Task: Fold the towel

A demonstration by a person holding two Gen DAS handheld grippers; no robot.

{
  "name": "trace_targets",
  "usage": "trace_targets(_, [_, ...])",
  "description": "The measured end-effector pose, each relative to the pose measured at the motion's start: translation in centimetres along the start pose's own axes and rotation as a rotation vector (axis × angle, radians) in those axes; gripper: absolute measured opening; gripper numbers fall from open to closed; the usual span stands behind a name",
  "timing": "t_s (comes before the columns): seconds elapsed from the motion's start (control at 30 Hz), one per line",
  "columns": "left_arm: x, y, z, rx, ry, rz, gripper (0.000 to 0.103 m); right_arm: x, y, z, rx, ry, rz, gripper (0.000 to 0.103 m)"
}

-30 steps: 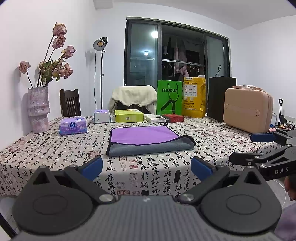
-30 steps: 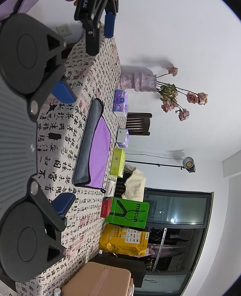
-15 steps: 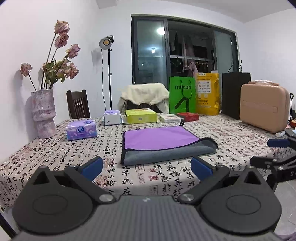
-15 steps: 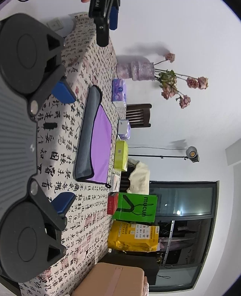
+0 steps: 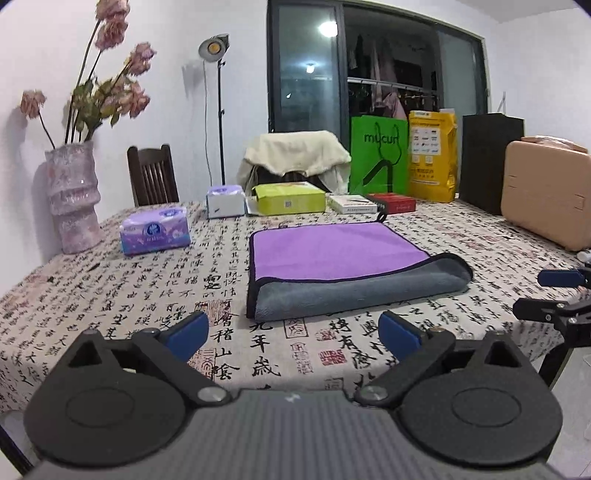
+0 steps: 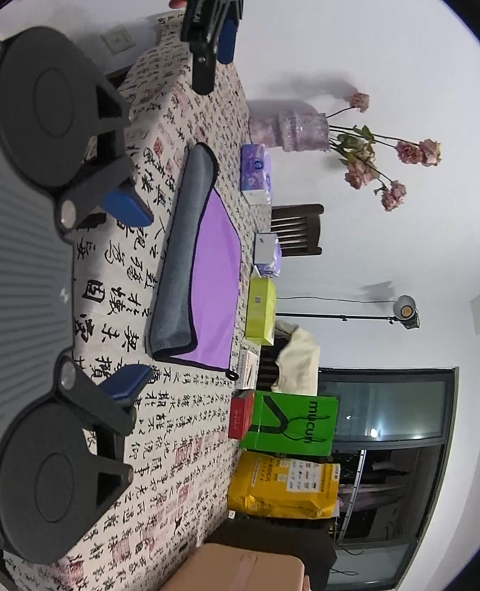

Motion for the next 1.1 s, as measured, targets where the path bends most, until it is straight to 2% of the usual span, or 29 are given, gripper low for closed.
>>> trace_targets(0.2, [-0.4,2.5,0.5,-0.007,-0.013,0.038,0.088,0.0,1.9,-0.6,0.002,-0.009,0.007,0.076])
trace_targets(0.47, [-0.5,5.0,1.1,0.007,-0.010,0.063,0.086,0.2,4.7,-1.9,-0.003,0.019,0.034,0.076])
trace_targets(0.63, [-0.5,6.7,1.7,0.006,-0.027,0.094,0.079,0.4,6.3,-2.4,-0.001,0.030,0.050,0.076])
trace_targets(0.73, [-0.4,7.5,2.2,0.008,-0.048,0.102,0.078,0.4,7.2,-2.6,0.012,0.034,0.064,0.069])
trace_targets(0.93, [0.3,9.3,2.6,-0.006,-0.042,0.096,0.077,0.6,9.1,-2.9,0.018,0.014,0.084,0.062])
trace_targets(1.1, [0.9,10.9,2.8,-0.023,-0.039,0.101,0.076,0.8,10.8,-3.6,0.014,0.006,0.097,0.061])
Point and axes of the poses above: each gripper's, at about its wrist camera, not at the fingertips, and y roughly the way its jaws point, z to its left, x to its top, the point moved 5 cm from there along y, roughly the way its jaws point, and after that the axes turned 4 degrees about -z, right-handed, at the moved point
